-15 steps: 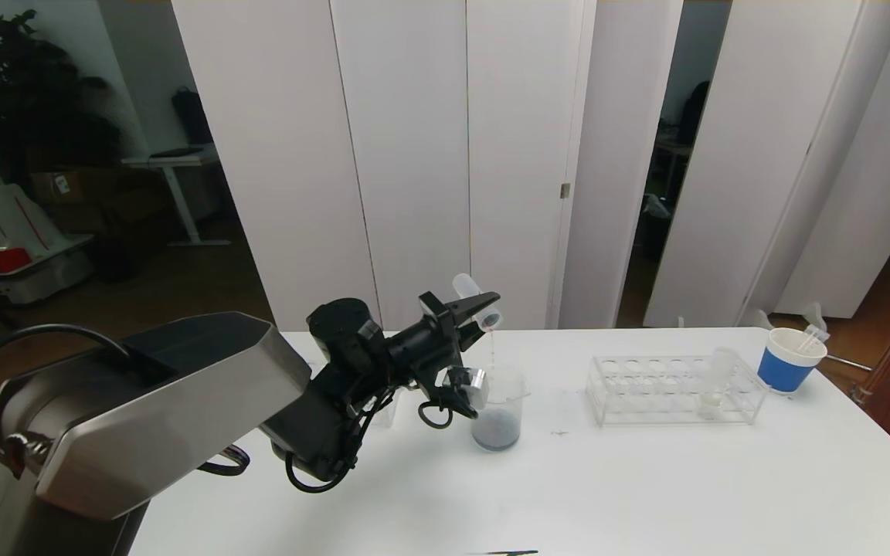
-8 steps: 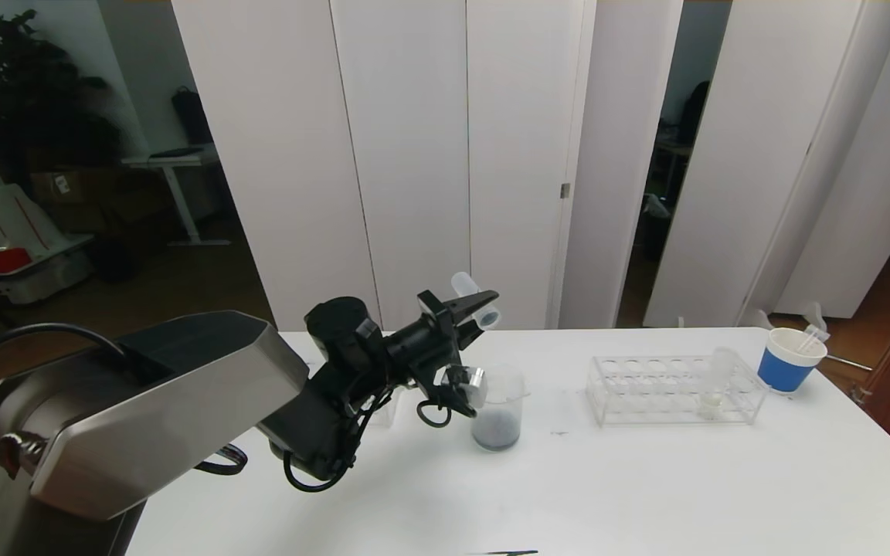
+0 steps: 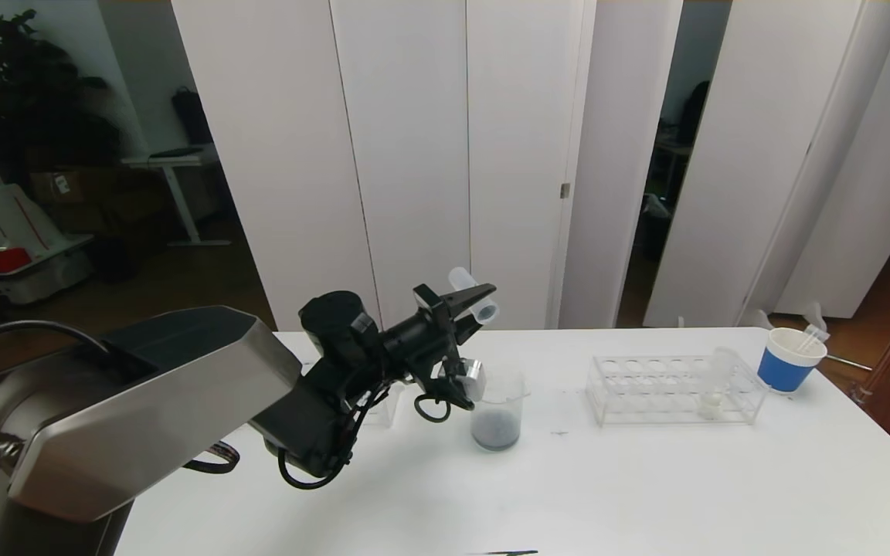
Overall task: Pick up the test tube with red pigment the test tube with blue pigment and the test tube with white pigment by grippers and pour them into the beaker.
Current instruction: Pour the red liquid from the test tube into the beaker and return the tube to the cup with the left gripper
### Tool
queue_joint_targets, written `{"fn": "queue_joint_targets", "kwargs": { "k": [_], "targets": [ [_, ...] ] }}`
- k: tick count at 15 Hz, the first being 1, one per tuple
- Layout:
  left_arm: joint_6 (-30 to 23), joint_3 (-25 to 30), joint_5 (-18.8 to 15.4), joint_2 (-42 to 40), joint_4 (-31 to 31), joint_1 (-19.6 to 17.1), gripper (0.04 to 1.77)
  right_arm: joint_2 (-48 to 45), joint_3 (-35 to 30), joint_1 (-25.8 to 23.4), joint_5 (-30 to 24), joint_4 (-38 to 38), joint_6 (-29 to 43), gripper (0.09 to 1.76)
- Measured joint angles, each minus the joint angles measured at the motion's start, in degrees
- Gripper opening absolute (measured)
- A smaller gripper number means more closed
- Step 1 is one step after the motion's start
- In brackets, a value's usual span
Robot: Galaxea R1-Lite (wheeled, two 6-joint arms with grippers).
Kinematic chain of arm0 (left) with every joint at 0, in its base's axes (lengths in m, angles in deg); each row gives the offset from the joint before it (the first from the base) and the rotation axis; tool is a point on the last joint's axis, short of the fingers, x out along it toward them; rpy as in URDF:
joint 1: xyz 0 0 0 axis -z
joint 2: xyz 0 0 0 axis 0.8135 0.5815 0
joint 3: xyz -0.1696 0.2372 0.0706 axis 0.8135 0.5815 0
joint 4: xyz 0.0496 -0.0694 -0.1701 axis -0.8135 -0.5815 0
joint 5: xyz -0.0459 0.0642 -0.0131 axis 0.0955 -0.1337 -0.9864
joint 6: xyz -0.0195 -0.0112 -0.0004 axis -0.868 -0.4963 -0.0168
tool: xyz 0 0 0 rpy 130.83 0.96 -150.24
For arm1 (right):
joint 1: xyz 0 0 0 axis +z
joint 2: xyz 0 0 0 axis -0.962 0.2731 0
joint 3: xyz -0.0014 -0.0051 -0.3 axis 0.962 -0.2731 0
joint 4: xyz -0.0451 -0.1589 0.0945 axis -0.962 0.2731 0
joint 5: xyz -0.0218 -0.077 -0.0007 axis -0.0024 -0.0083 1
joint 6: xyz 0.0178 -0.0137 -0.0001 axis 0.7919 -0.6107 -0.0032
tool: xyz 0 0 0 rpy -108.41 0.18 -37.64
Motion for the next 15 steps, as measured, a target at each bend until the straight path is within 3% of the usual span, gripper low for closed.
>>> {"fn": "queue_joint_targets", "kwargs": {
  "k": [2,4,6,9,11,15],
  "targets": [
    [-3.8,0.1,3.0,-0.8,-0.1,0.0,0.59,0.0,0.0,0.0,0.0,0.0,0.0,1.75],
    [-10.6,0.5,11.5,-2.1,-0.7,0.1,0.59,0.0,0.0,0.0,0.0,0.0,0.0,1.75],
    [-21.4,1.4,21.9,-4.2,-3.4,0.4,0.59,0.0,0.0,0.0,0.0,0.0,0.0,1.75],
    [-38.6,1.7,32.5,-8.7,-11.7,1.5,0.59,0.0,0.0,0.0,0.0,0.0,0.0,1.75],
    [-48.7,2.0,36.4,-12.5,-18.8,2.4,0.59,0.0,0.0,0.0,0.0,0.0,0.0,1.75],
    [-67.6,2.7,40.2,-20.6,-32.8,3.0,0.59,0.0,0.0,0.0,0.0,0.0,0.0,1.75]
  ]
}}
